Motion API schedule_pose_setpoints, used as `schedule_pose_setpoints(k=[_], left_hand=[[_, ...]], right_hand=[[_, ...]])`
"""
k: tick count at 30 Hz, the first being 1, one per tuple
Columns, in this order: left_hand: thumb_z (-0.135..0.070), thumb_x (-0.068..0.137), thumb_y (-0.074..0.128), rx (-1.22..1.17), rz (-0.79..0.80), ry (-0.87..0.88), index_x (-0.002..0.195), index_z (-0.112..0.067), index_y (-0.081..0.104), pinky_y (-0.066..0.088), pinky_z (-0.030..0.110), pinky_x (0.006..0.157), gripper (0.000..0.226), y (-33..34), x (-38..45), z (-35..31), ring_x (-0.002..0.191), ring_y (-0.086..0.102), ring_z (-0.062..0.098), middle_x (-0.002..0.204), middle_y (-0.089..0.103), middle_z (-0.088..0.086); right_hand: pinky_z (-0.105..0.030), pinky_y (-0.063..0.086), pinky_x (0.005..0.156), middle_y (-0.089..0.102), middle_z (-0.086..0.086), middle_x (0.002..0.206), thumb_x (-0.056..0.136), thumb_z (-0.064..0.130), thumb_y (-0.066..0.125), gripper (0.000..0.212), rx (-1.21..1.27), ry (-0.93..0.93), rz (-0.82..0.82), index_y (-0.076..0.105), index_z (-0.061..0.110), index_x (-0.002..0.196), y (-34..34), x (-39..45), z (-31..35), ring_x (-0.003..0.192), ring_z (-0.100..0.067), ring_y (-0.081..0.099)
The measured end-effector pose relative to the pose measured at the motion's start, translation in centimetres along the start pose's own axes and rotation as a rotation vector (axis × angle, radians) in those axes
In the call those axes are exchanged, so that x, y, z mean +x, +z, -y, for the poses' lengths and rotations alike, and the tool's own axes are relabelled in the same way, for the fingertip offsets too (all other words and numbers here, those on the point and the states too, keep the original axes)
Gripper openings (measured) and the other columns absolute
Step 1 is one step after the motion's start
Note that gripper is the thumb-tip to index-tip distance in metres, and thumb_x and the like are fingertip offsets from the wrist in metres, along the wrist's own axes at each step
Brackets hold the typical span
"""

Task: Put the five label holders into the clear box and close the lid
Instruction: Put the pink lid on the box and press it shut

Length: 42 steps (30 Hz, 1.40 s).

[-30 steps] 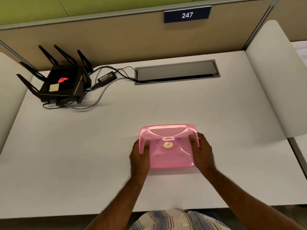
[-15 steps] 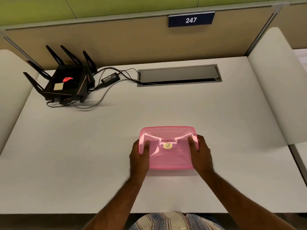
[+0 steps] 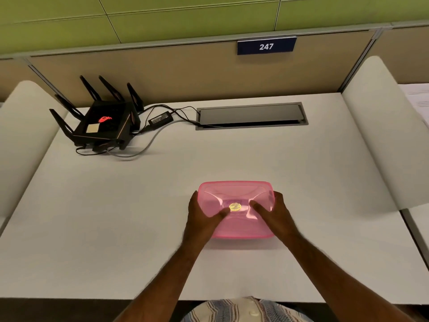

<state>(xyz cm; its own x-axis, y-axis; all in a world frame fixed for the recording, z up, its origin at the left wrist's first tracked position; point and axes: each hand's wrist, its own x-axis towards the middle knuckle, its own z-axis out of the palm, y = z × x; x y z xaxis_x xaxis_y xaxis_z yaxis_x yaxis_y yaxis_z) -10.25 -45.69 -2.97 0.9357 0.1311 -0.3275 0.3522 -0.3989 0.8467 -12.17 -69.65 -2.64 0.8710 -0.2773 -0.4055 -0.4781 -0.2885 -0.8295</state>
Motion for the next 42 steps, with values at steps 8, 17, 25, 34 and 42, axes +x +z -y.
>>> schedule_pose_setpoints(k=[8, 17, 25, 34, 42], left_hand=[[-0.081, 0.037, 0.084, 0.070, 0.030, 0.026, 0.151, -0.038, 0.021, 0.038, 0.025, 0.100, 0.137, 0.3, -0.1, 0.0, 0.134, 0.041, 0.007, 0.151, 0.036, -0.012], [-0.072, 0.049, 0.086, 0.038, 0.024, -0.041, 0.147, -0.037, 0.028, 0.040, 0.025, 0.096, 0.120, -0.2, 0.1, -0.4, 0.127, 0.048, 0.011, 0.145, 0.046, -0.009], [-0.071, 0.048, 0.086, 0.052, 0.016, -0.030, 0.144, -0.039, 0.030, 0.041, 0.025, 0.092, 0.116, -0.7, 1.1, -1.6, 0.116, 0.047, 0.007, 0.139, 0.048, -0.012], [-0.060, 0.053, 0.091, 0.030, 0.009, -0.050, 0.145, -0.030, 0.034, 0.043, 0.028, 0.092, 0.113, -1.0, 4.7, -3.6, 0.125, 0.051, 0.018, 0.142, 0.051, -0.005], [-0.060, 0.053, 0.091, 0.026, 0.037, -0.049, 0.145, -0.029, 0.034, 0.049, 0.031, 0.093, 0.113, -1.1, 6.1, -3.7, 0.119, 0.051, 0.017, 0.138, 0.051, -0.004]], right_hand=[[-0.032, 0.051, 0.089, 0.058, 0.012, 0.125, 0.054, 0.082, 0.076, 0.103, -0.041, -0.002, 0.002, 0.036, 0.034, 0.137, -0.1, -0.3, 0.3, 0.109, -0.016, 0.061], [-0.033, 0.049, 0.094, 0.056, 0.013, 0.130, 0.067, 0.073, 0.077, 0.093, 0.022, -0.034, 0.017, 0.032, 0.040, 0.142, -0.3, -0.2, 0.1, 0.114, -0.014, 0.058], [-0.022, 0.045, 0.077, 0.056, 0.025, 0.111, 0.072, 0.065, 0.078, 0.085, -0.002, -0.051, 0.021, 0.033, 0.040, 0.140, -0.4, 1.0, 0.7, 0.099, -0.007, 0.061], [-0.030, 0.047, 0.085, 0.057, 0.011, 0.121, 0.074, 0.060, 0.079, 0.087, -0.015, -0.064, 0.059, 0.033, 0.032, 0.142, -0.5, 4.9, 3.3, 0.105, -0.016, 0.060], [-0.028, 0.044, 0.085, 0.056, 0.011, 0.120, 0.075, 0.059, 0.079, 0.087, -0.013, -0.058, 0.069, 0.033, 0.030, 0.143, -0.1, 6.0, 3.2, 0.105, -0.016, 0.058]])
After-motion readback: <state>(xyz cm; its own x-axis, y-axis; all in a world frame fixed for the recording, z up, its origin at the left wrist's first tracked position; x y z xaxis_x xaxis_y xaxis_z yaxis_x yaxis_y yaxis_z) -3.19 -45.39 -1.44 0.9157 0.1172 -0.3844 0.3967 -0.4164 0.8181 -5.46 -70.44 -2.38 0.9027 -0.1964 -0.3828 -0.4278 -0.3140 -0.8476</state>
